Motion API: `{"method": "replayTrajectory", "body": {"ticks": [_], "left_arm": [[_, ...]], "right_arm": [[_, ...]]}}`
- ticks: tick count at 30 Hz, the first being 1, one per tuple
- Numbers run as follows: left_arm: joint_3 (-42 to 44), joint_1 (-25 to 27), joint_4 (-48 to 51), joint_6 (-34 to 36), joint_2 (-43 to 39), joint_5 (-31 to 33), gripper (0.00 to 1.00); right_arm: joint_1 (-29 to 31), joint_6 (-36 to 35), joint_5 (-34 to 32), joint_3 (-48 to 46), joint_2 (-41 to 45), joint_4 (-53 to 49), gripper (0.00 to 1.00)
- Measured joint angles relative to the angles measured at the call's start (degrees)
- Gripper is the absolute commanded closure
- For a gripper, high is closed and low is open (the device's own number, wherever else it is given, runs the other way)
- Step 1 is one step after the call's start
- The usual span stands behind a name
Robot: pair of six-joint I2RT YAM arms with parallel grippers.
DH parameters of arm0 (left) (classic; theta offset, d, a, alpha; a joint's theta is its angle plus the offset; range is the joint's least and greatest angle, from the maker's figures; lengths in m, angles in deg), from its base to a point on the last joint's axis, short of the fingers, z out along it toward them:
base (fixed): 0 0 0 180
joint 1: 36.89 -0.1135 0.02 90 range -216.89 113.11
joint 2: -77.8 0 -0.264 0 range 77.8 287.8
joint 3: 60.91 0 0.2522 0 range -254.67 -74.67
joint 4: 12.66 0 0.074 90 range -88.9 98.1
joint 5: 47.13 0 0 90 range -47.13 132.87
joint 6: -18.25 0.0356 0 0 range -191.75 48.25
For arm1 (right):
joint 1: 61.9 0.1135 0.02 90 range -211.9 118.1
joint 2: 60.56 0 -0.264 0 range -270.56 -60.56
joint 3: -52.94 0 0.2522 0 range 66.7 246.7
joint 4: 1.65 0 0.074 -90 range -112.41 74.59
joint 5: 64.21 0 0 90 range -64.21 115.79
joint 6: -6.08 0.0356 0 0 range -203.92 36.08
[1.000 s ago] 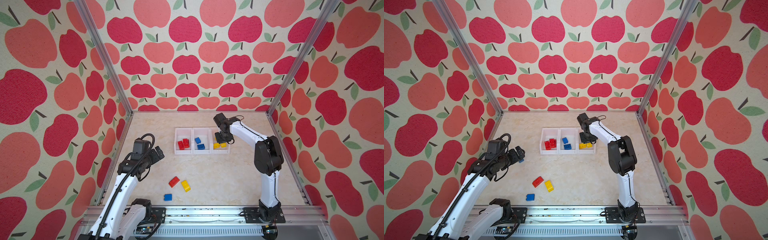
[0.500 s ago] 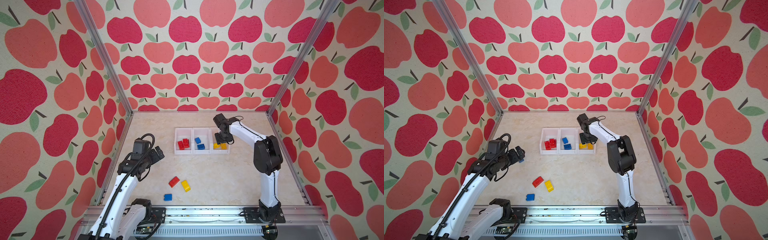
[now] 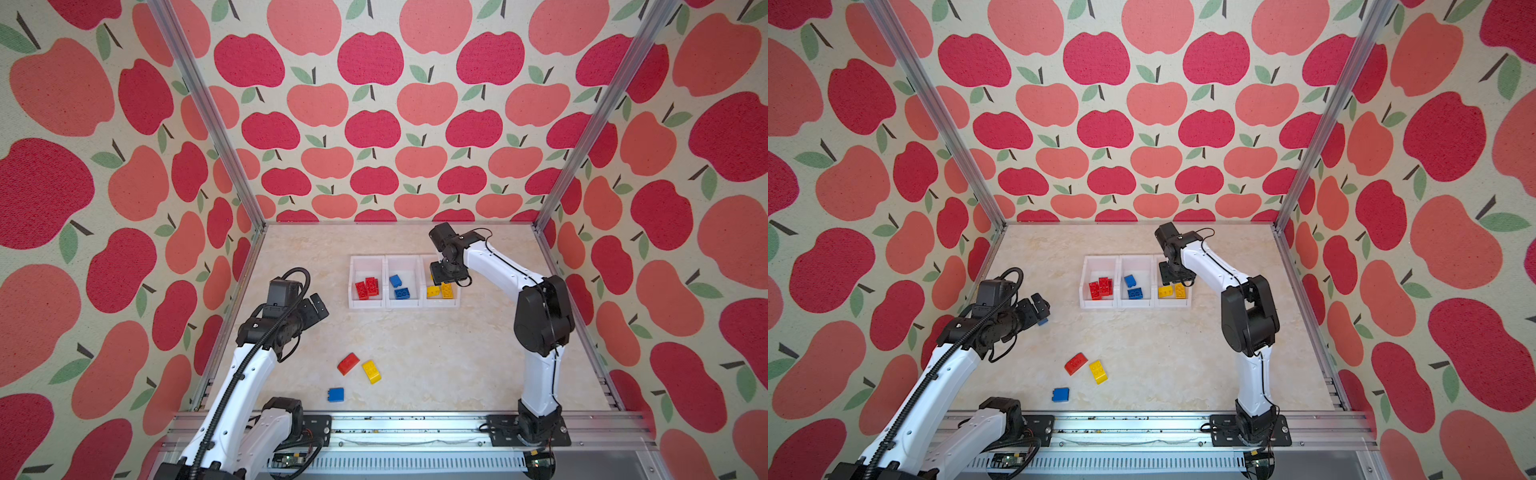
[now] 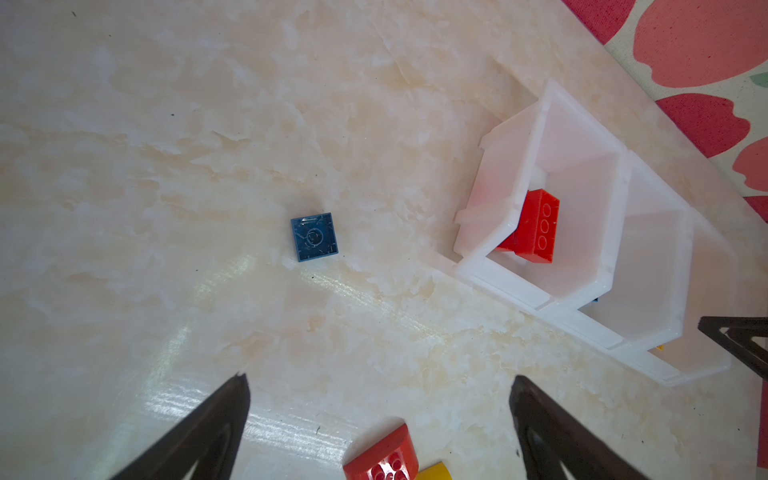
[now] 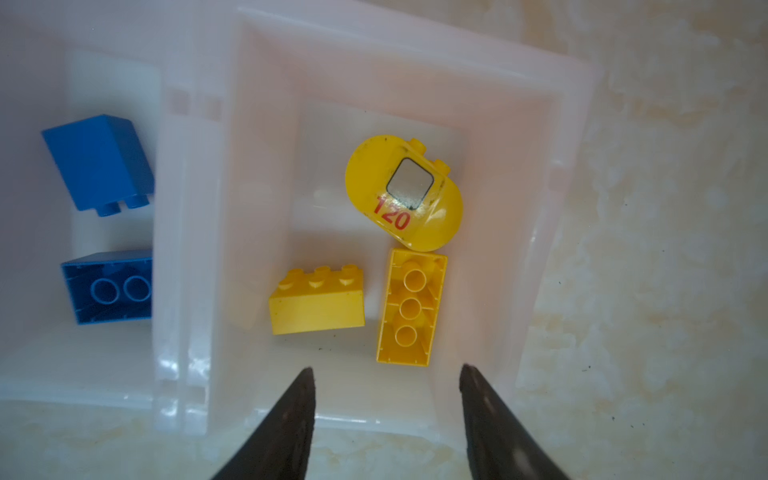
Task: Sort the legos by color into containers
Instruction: 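Open the right gripper to drop the yellow brick into the compartment, then raise the right gripper while the left gripper moves toward the small blue brick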
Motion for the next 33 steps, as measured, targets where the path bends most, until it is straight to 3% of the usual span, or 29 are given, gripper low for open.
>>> {"method": "replayTrajectory", "body": {"ticks": [10,20,33], "left_arm": [[-3.63,-1.29,3.02,-1.07,6.32,0.59,0.03],[-6.6,-3.39,3.96,-1.05,16.33,0.57,0.09],[-11.78,-6.64,2.69,1.2,30.86,0.11,0.25]], "right_arm": [[1.18,3.08,3.54,-8.35,12.24,-0.28,0.23],[1.31,4.55,6.21,-16.02,21.77,-2.01,0.22],[1.31,6.73,6.71,-24.61,31.3,-3.15,0.22]]}}
